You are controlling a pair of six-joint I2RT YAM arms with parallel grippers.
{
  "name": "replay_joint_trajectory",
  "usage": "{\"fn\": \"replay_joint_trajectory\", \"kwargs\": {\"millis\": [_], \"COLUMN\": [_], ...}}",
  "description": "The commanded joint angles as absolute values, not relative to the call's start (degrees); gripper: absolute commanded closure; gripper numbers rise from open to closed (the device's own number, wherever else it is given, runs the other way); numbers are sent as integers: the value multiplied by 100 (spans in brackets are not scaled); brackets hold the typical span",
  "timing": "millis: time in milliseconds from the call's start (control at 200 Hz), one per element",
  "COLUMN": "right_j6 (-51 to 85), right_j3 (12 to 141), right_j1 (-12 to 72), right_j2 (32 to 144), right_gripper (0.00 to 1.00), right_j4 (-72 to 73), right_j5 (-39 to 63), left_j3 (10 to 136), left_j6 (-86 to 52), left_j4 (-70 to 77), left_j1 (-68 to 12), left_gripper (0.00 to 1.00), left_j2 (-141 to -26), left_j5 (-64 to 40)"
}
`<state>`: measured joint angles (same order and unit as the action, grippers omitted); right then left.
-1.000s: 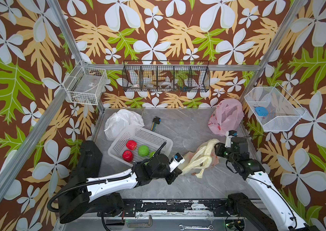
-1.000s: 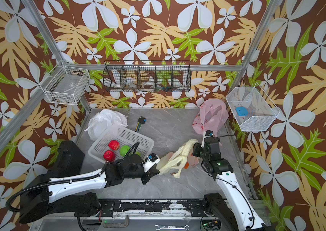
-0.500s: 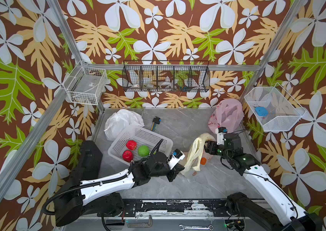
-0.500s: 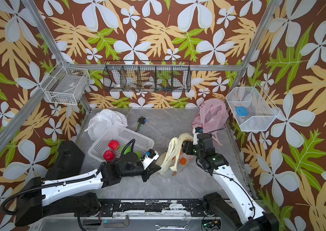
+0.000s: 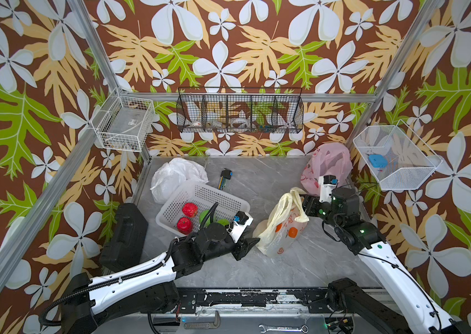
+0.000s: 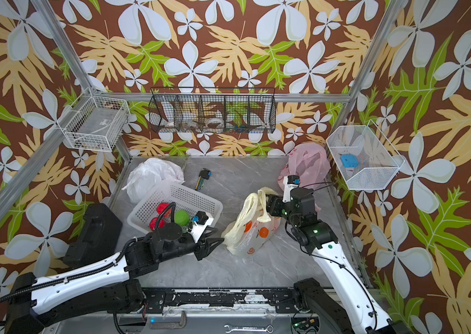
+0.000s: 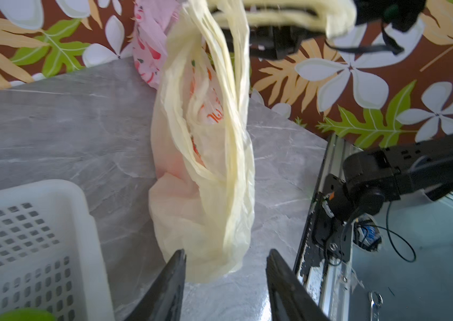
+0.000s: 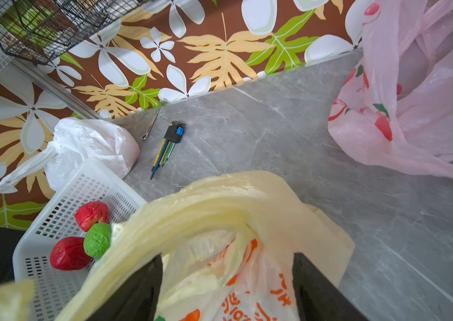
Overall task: Untie the knot of a plastic bag & take out the apple
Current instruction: Untie the plastic bag at the center of the board.
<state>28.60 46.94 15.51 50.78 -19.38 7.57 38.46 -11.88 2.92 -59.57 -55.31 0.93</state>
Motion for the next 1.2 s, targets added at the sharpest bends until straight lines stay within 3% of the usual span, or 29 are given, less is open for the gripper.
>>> {"fn": "replay_joint_trajectory", "kwargs": {"millis": [0, 180, 370, 621, 916, 1196], "right_j6": [3127, 3416, 3702, 3454, 3467, 3283], "right_j3": [4425, 4021, 3979, 4801, 5311, 5210], "right_j1": [1553, 1556, 1564, 1556, 1556, 1556], "right_j2": [4791, 4490, 5174, 6047, 7083, 6045], "right_gripper": [25, 25, 26, 21, 16, 13], "right_j4": [-1994, -1824, -983, -612, -484, -1174], "right_j5": [810, 892, 1838, 1487, 1917, 1487], "left_j3": [4218, 4840, 5607, 5400, 4844, 5330], "left_j6": [-1570, -1817, -1909, -1906, -2210, -2162], "left_j4": [217, 454, 539, 509, 340, 50], "left_j1": [-5914, -5759, -5949, -6917, -7111, -7093], "left_gripper": [51, 55, 62, 58, 53, 51], "left_j2": [-5794, -6690, -7927, -8902, -8570, -8125], "left_j5": [1088, 807, 144, 1119, 1728, 2166]}}
